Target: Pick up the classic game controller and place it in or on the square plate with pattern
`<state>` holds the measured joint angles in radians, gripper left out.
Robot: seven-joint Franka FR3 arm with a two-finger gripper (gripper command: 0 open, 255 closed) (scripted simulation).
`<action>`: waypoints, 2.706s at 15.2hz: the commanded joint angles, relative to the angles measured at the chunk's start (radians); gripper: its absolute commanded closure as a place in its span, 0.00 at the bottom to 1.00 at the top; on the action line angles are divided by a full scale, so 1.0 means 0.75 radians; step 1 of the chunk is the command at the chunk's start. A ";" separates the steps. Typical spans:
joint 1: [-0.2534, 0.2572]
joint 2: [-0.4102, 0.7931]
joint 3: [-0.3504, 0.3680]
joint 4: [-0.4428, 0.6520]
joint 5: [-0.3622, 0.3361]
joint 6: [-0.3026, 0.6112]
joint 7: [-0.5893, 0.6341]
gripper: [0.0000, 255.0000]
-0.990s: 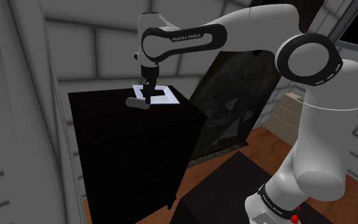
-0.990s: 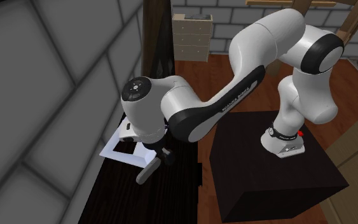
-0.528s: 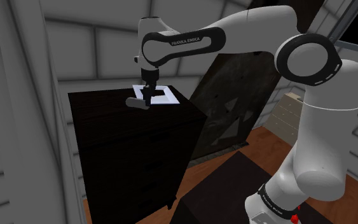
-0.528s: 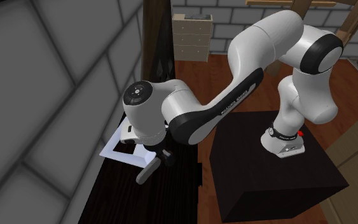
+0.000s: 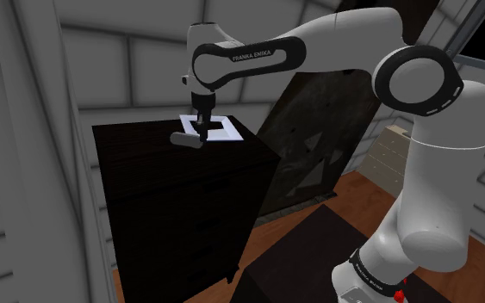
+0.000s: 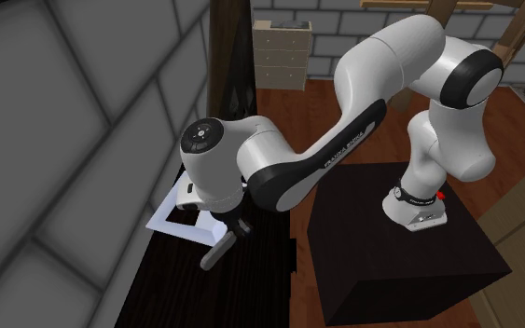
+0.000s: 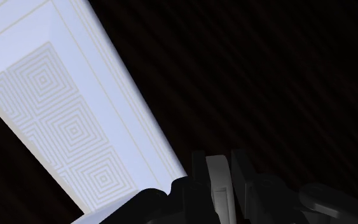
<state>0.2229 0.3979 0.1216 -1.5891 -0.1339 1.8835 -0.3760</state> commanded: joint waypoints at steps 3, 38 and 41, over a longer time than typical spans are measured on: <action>0.000 0.001 0.001 -0.002 0.000 0.001 0.000 1.00; -0.214 0.140 -0.098 0.569 0.014 -0.397 -0.363 1.00; -0.207 0.134 -0.112 0.471 0.021 -0.304 -0.252 0.00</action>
<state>0.0656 0.5006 0.0415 -1.2073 -0.1204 1.6282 -0.5996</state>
